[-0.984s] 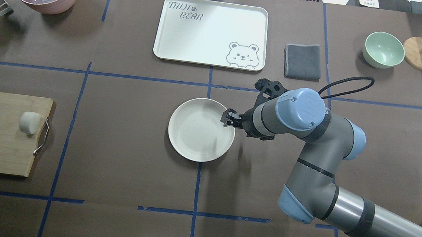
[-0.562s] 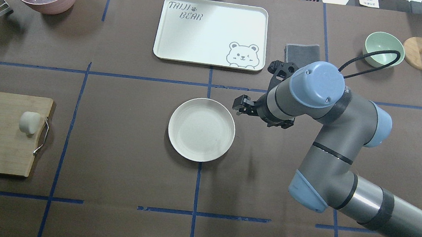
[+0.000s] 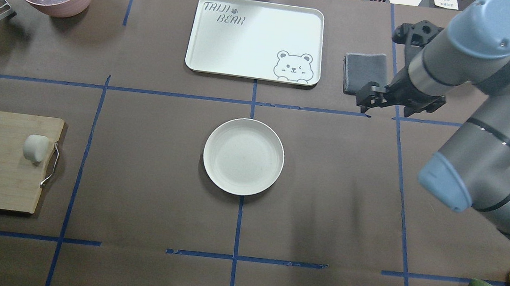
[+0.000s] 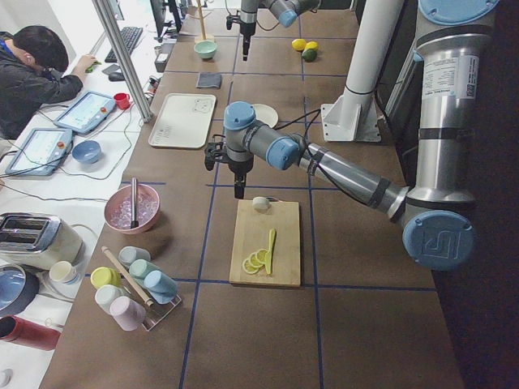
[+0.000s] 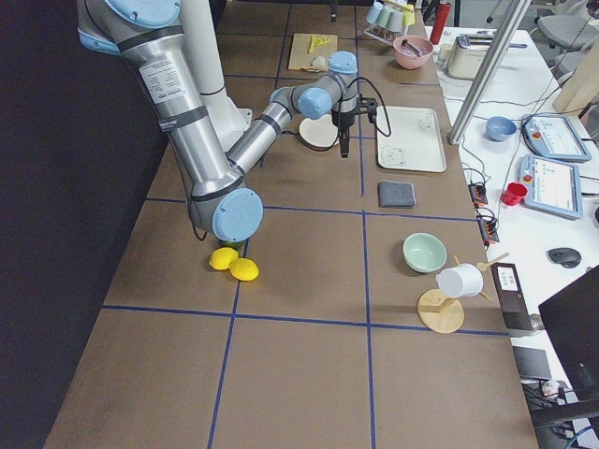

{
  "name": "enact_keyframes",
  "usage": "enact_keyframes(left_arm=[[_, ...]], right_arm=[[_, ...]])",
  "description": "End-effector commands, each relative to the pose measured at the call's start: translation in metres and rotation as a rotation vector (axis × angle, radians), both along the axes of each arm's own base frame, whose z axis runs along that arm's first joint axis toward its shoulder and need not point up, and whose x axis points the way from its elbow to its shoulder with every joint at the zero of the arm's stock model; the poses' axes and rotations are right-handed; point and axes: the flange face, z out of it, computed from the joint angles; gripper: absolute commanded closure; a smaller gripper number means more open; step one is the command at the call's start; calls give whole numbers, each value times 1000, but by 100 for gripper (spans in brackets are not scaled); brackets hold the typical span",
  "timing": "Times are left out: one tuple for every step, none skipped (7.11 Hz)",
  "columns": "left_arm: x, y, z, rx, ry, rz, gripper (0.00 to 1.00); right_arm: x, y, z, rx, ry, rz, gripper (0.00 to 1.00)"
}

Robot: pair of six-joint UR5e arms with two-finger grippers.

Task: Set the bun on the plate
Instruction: 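Withdraw the right arm away while the left arm reaches toward the white bun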

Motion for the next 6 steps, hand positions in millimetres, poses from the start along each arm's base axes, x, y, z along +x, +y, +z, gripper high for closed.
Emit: enact_keyframes(left_arm=[[70,9,42,24,-17,-70,2],[100,18,59,24,26,-95,2],[121,26,71,28,1,-99,2],[138,35,77,13,-15,-94,1],[150,42,78,8,-18,-75,1],[152,48,83,1,-24,-63,1]], right_arm=[[99,-18,63,38,11,-80,0],[139,-18,93,42,5,-108,0],[172,-14,117,55,1,-132,0],[193,-11,133,54,3,-134,0],[204,-7,142,54,-6,-143,0],[206,-5,145,55,-5,-148,0]])
